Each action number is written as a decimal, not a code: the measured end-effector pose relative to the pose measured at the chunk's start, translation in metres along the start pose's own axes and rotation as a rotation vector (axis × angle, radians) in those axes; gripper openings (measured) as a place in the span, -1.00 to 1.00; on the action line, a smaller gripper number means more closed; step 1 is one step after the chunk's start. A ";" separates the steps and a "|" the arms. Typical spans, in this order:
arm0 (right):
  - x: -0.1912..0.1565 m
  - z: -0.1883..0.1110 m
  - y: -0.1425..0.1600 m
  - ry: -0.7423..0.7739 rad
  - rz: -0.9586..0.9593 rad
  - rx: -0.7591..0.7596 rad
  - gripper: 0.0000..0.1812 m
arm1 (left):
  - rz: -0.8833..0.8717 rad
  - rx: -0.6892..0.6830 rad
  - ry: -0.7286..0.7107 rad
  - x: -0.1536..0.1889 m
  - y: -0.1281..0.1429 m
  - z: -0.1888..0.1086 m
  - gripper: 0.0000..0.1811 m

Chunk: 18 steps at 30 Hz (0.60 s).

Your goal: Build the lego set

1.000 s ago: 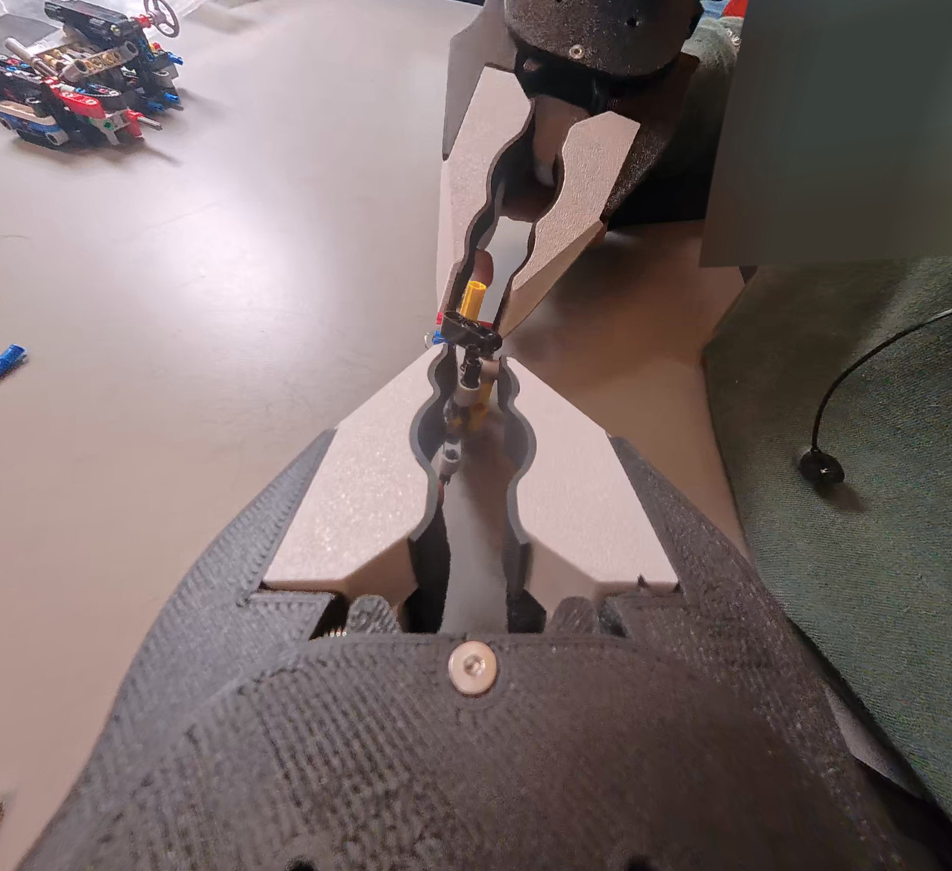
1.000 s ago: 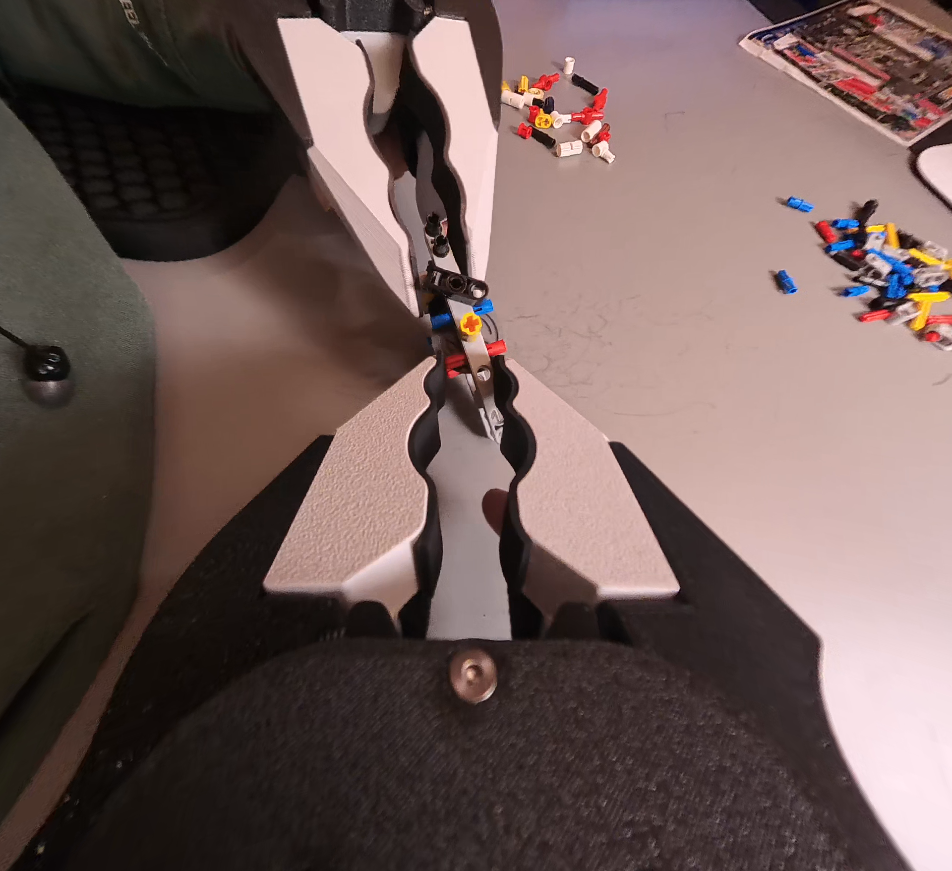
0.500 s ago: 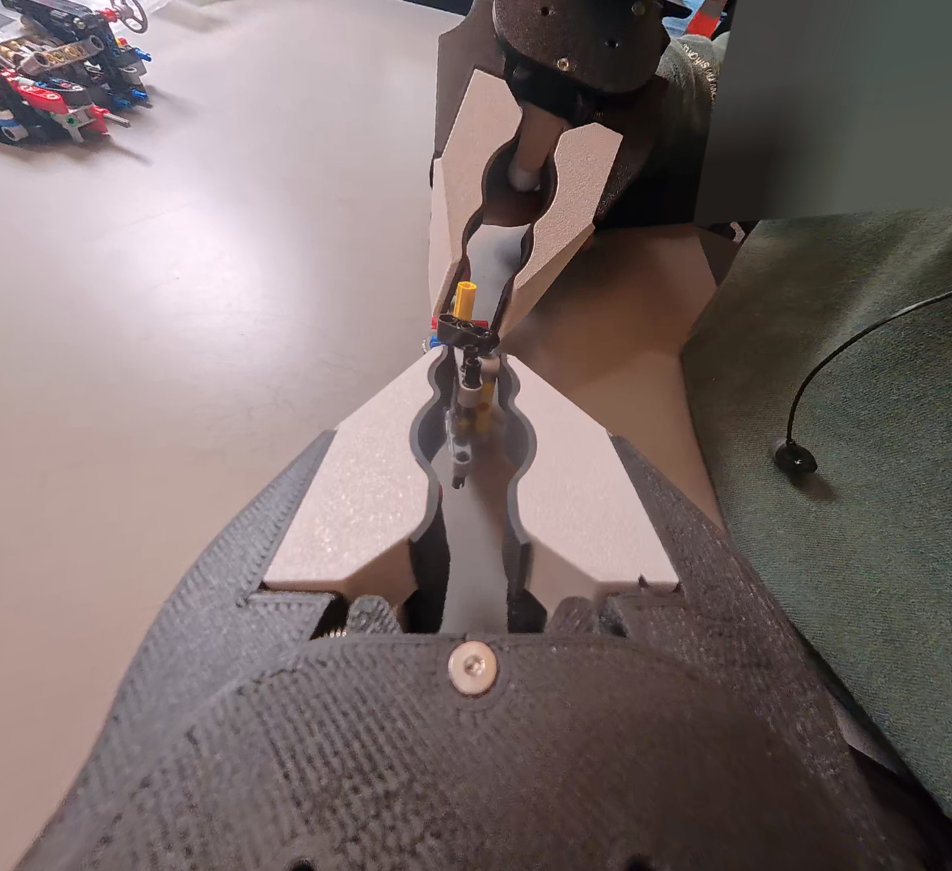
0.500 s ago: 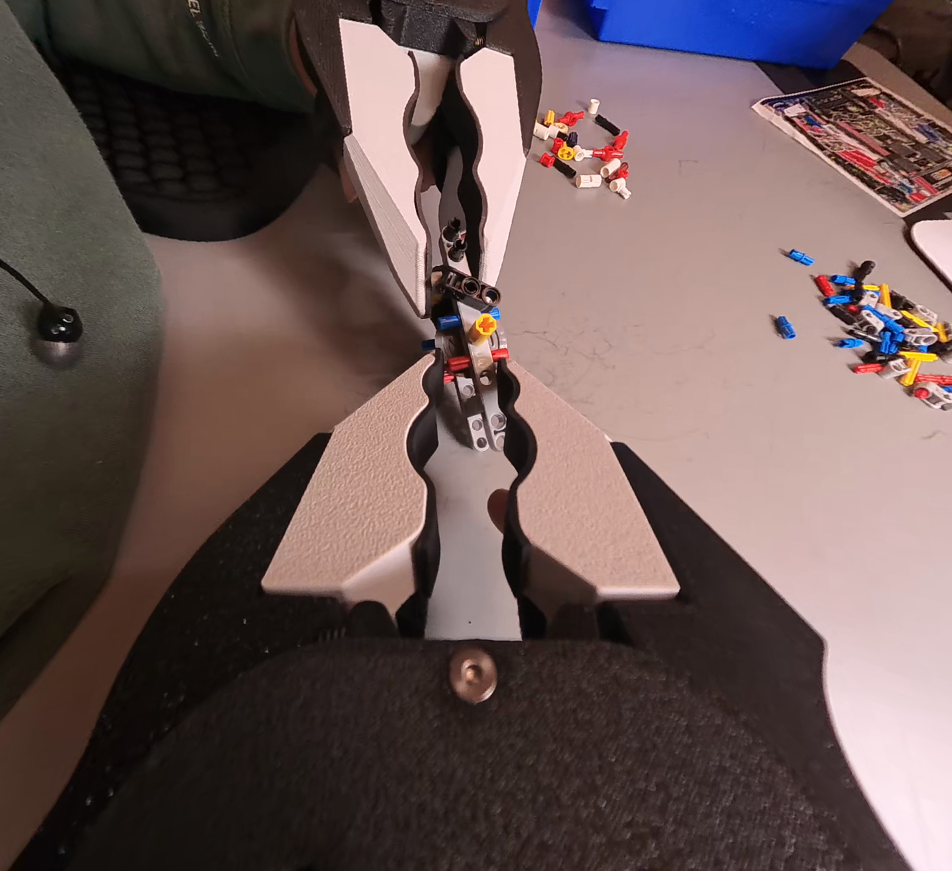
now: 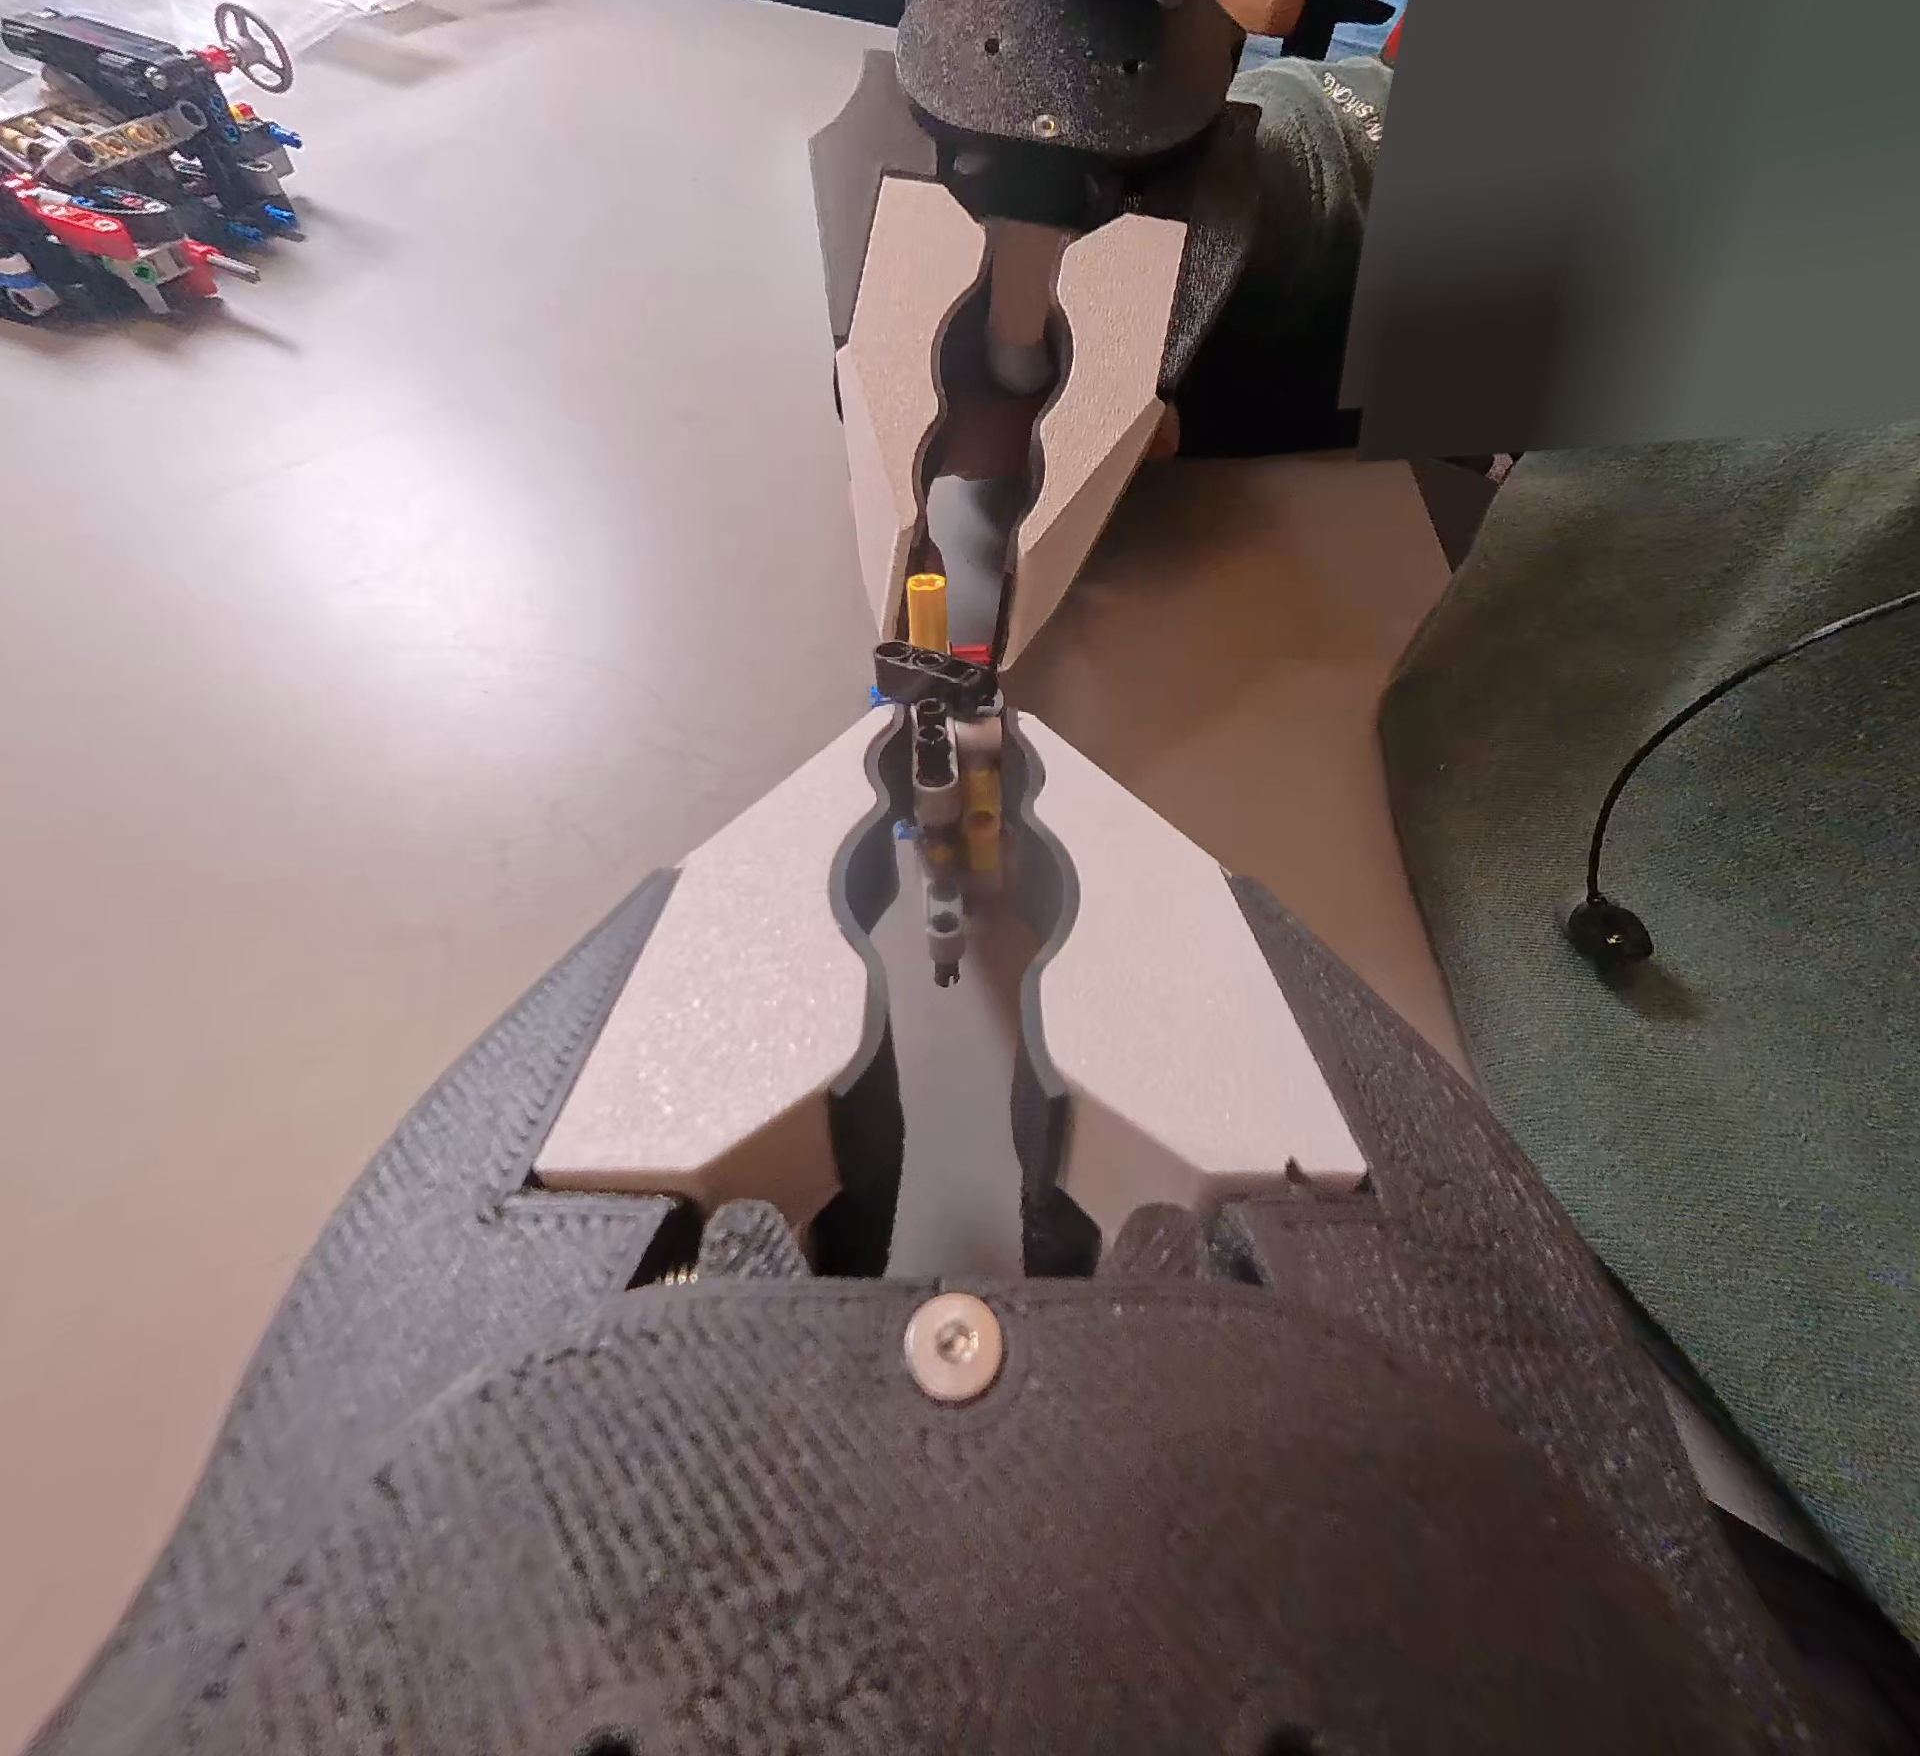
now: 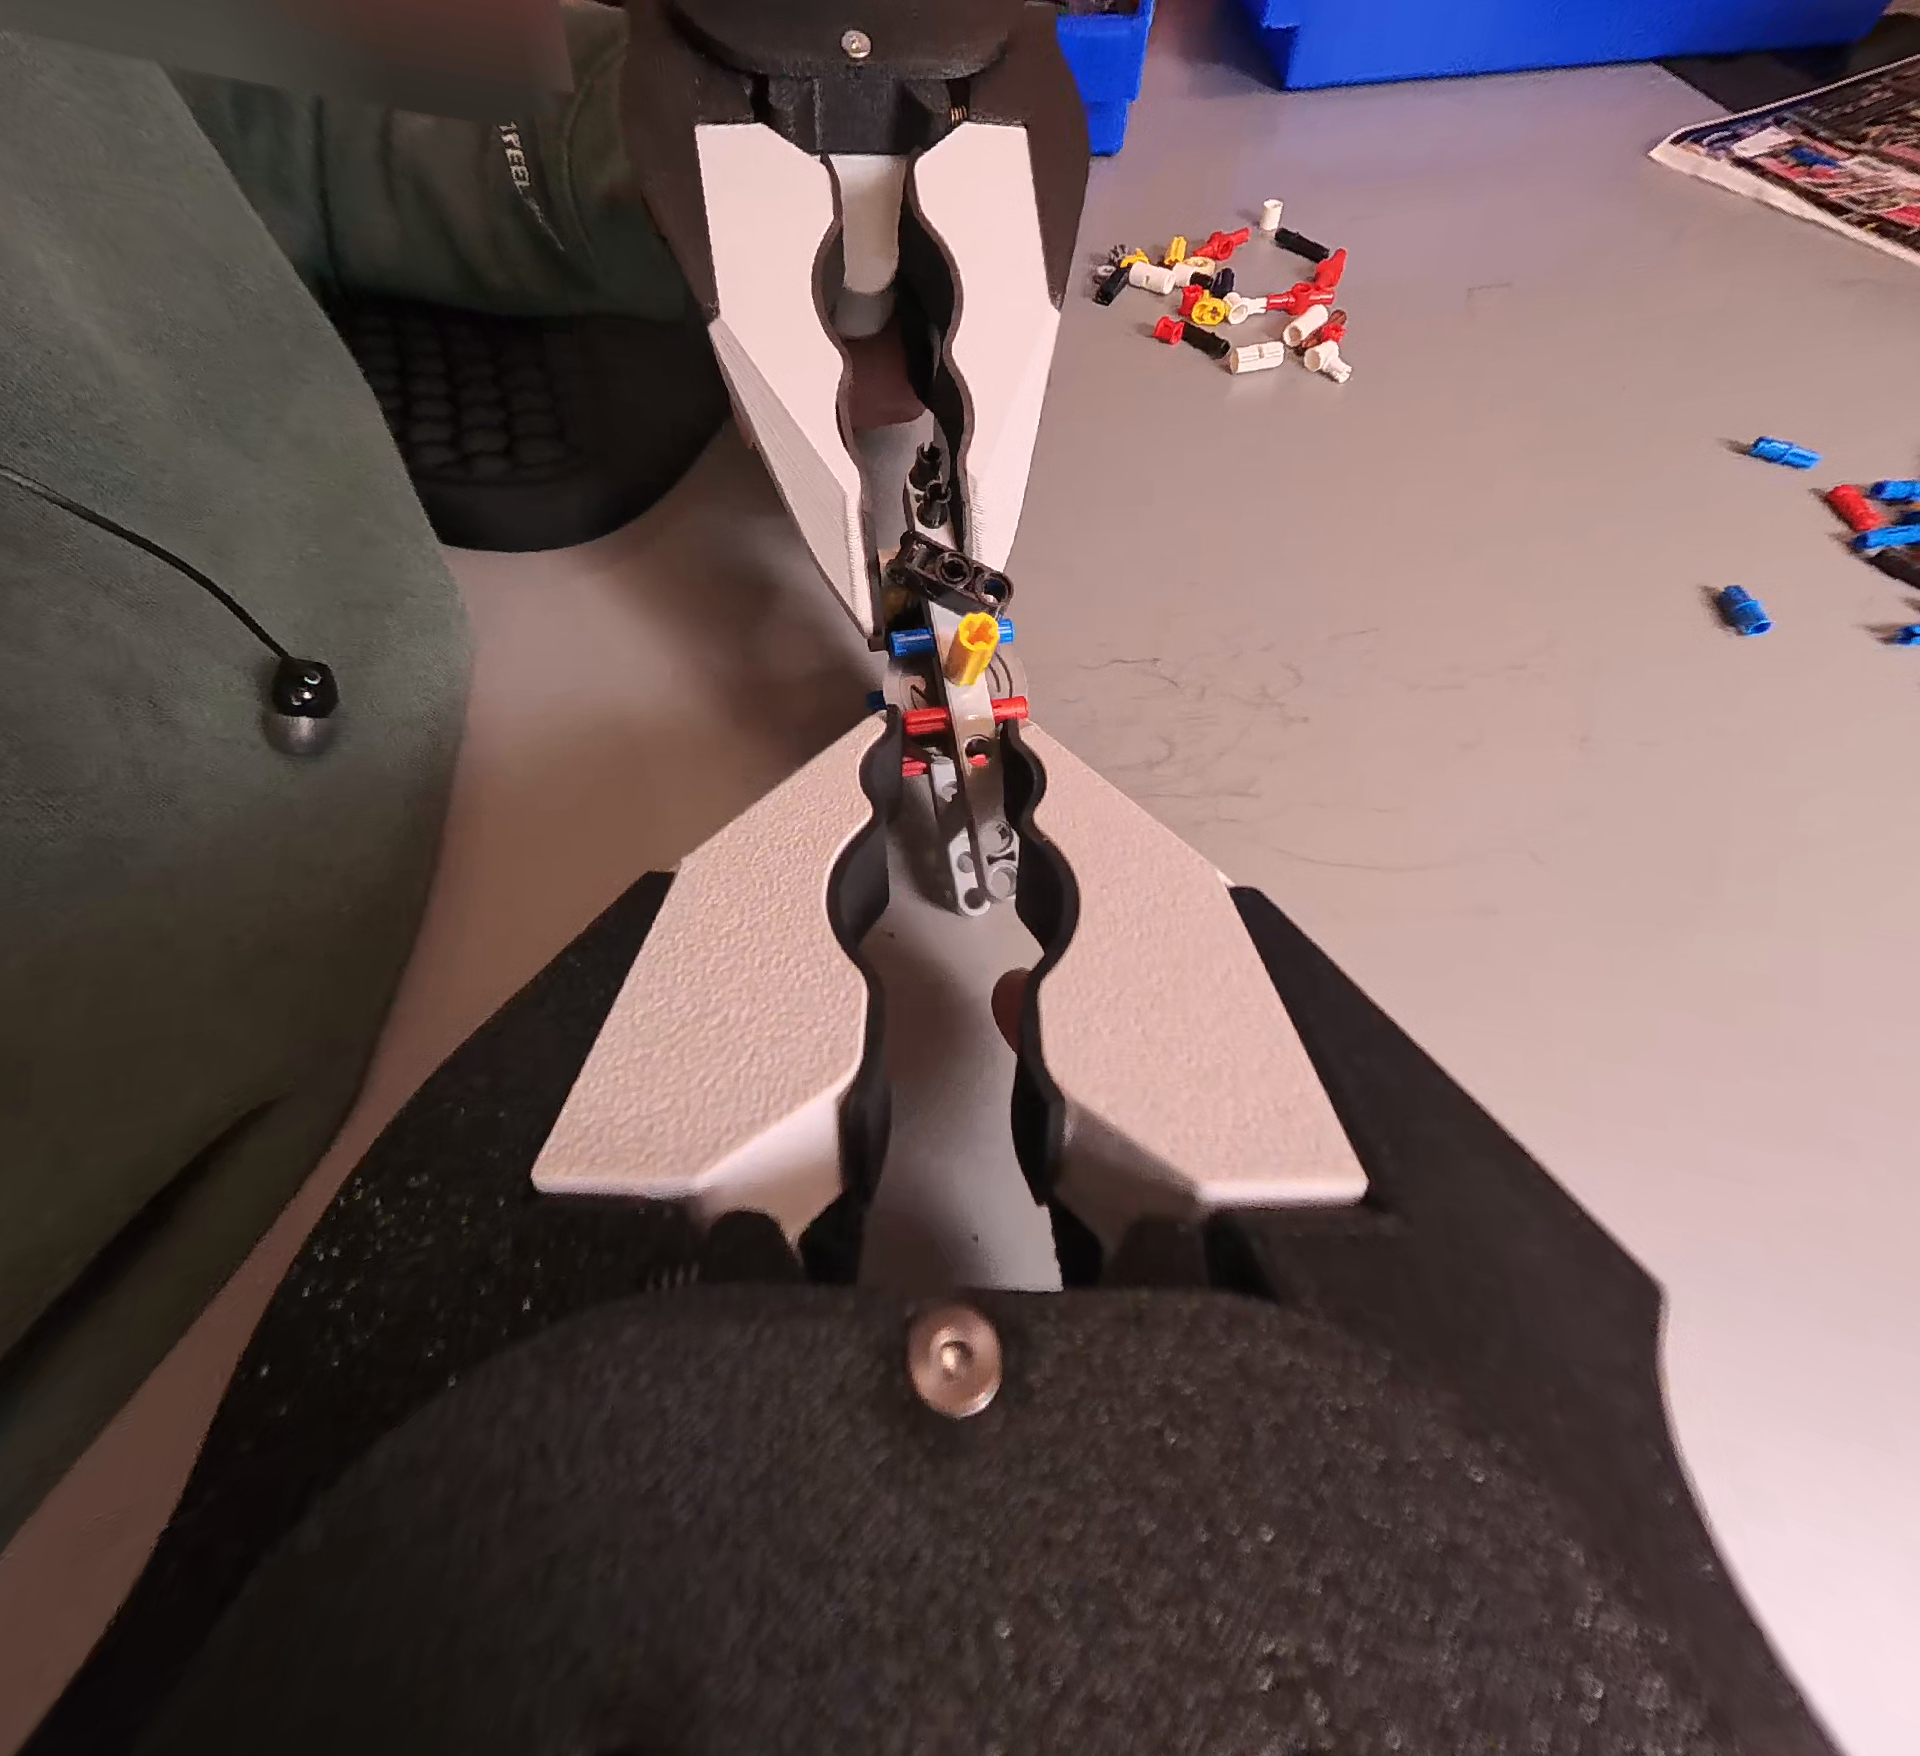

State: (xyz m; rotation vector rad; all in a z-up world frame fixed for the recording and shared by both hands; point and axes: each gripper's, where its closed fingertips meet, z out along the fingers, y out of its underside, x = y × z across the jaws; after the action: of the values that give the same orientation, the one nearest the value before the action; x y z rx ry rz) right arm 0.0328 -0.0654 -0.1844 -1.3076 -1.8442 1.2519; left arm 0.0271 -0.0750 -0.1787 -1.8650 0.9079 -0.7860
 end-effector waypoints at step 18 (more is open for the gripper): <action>0.001 0.003 -0.001 0.047 0.000 0.006 -0.82 | -0.022 -0.007 -0.016 0.001 0.001 0.000 -0.83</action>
State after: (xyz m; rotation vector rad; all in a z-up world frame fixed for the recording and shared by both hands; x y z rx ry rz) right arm 0.0299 -0.0654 -0.1851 -1.3227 -1.8066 1.2151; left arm 0.0272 -0.0764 -0.1792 -1.8879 0.8825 -0.7815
